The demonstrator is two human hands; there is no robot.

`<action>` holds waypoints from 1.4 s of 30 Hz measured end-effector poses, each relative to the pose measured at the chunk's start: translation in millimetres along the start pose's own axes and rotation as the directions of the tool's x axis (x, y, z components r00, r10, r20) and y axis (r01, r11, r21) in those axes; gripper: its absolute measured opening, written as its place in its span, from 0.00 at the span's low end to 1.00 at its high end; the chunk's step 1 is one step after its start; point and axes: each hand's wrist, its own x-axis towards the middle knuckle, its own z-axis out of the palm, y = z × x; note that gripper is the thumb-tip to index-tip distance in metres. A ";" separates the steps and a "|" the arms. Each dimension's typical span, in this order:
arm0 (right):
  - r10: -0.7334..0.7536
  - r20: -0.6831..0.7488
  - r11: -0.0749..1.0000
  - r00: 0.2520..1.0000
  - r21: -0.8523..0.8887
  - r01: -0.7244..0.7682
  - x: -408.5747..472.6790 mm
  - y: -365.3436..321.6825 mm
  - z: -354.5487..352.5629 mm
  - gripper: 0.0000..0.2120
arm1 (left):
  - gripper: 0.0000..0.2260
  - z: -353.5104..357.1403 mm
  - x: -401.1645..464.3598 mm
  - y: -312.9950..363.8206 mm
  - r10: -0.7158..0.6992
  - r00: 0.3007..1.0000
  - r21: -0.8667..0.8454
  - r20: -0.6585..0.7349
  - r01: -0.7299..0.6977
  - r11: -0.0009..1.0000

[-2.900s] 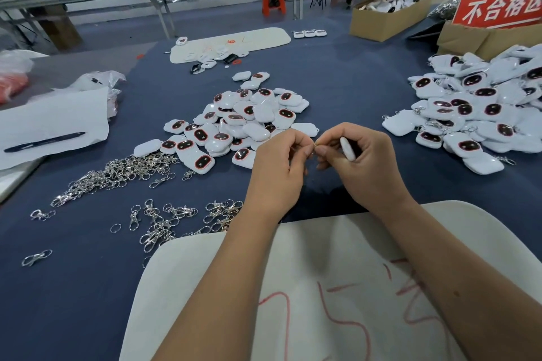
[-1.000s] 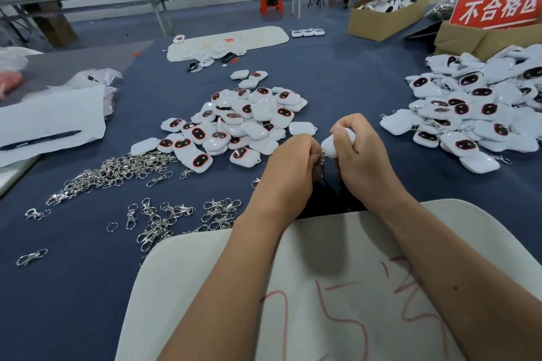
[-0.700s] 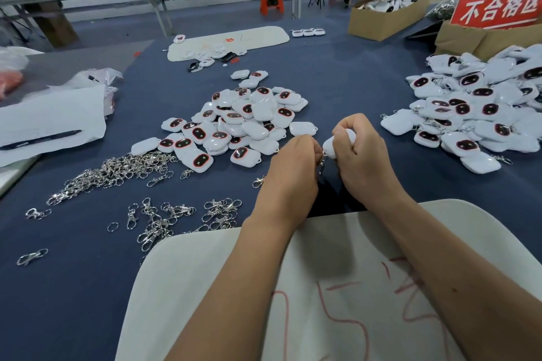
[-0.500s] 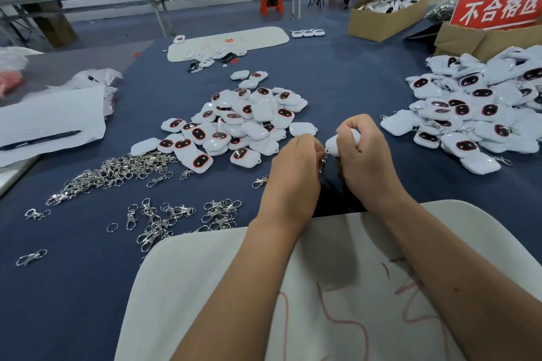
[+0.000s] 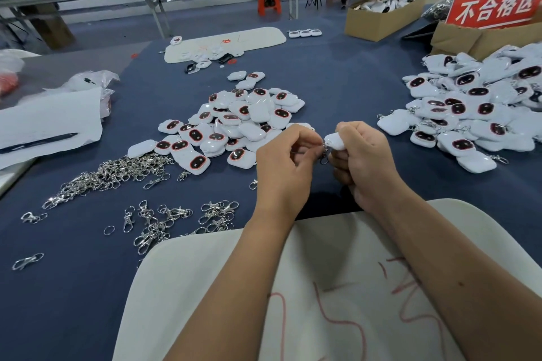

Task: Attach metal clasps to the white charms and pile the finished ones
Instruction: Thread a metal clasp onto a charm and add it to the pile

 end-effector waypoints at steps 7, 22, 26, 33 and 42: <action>0.020 0.223 0.991 0.975 0.122 -0.048 -0.6 -0.8 -4.8 0.13 | 0.08 -3.6 4.6 -0.7 -0.110 0.984 -0.070 -0.142 0.101 0.992; -0.153 0.227 0.960 0.962 -0.199 0.199 -5.5 9.5 -1.3 0.08 | 0.08 -23.0 11.3 -3.1 0.111 0.974 0.539 0.196 -0.201 0.818; -0.108 0.218 0.993 0.970 -0.021 0.115 -3.6 7.8 -2.6 0.08 | 0.07 -15.1 6.4 -0.8 -0.027 0.999 0.257 -0.027 0.033 0.966; -0.095 0.244 0.988 0.965 0.142 0.061 -1.5 5.6 -4.5 0.14 | 0.04 -10.1 7.0 2.3 -0.329 0.944 -0.276 0.012 0.319 0.907; -0.142 0.140 0.989 0.980 0.051 0.136 -0.1 7.8 -1.6 0.14 | 0.05 -4.4 5.5 4.9 -0.427 0.903 -0.490 -0.048 0.351 0.798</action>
